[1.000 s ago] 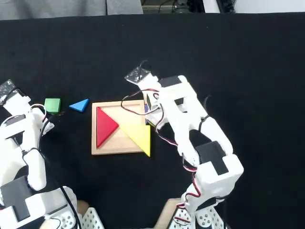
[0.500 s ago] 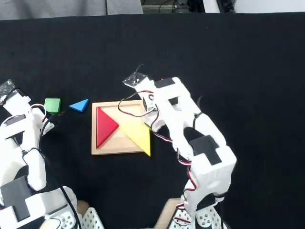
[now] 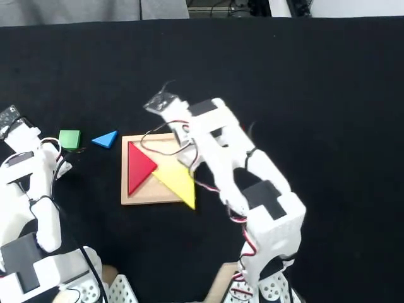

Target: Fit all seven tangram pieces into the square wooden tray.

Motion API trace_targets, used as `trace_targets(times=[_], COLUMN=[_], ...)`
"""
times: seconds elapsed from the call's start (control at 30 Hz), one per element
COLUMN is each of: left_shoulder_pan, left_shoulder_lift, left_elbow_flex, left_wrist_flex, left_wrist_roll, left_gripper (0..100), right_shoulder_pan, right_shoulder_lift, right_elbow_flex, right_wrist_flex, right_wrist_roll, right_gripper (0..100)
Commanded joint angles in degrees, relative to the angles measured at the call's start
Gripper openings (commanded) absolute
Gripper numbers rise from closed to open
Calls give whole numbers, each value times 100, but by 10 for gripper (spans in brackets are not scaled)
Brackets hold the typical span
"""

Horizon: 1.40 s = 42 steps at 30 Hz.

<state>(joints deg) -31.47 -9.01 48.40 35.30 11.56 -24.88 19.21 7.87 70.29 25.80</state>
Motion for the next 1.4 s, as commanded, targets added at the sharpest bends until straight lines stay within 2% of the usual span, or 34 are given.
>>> trace_targets(times=[0.0,0.13,0.3,0.4,0.53,0.73,0.83,0.9,1.13,1.23,1.37], left_shoulder_pan=[-22,-22,-22,-22,-22,-66,-198,-259,-259,-259,-251], left_shoulder_lift=[-167,-167,-167,-167,-167,-167,-167,-167,-167,-167,-167], left_elbow_flex=[-84,-84,-84,-84,-84,-84,-84,-92,-84,-84,-84], left_wrist_flex=[-97,-97,-97,-97,-97,-97,-97,-97,-97,-97,-97], left_wrist_roll=[44,44,44,44,44,44,44,44,44,44,44], left_gripper=[33,33,33,33,33,33,33,33,33,33,33], right_shoulder_pan=[-352,-264,246,237,-308,-1635,-2013,-2013,-1811,-1477,-967], right_shoulder_lift=[-84,-110,-119,-119,-330,-1886,-2229,-2123,-1112,-1059,-963], right_elbow_flex=[-347,-549,-1130,-1174,-927,391,980,1244,1262,998,892], right_wrist_flex=[53,352,1099,1679,2101,2075,1767,1486,985,985,976], right_wrist_roll=[-62,-62,-88,-97,-105,-149,-712,-905,-853,-809,-334], right_gripper=[11,11,11,11,11,11,11,11,11,11,11])
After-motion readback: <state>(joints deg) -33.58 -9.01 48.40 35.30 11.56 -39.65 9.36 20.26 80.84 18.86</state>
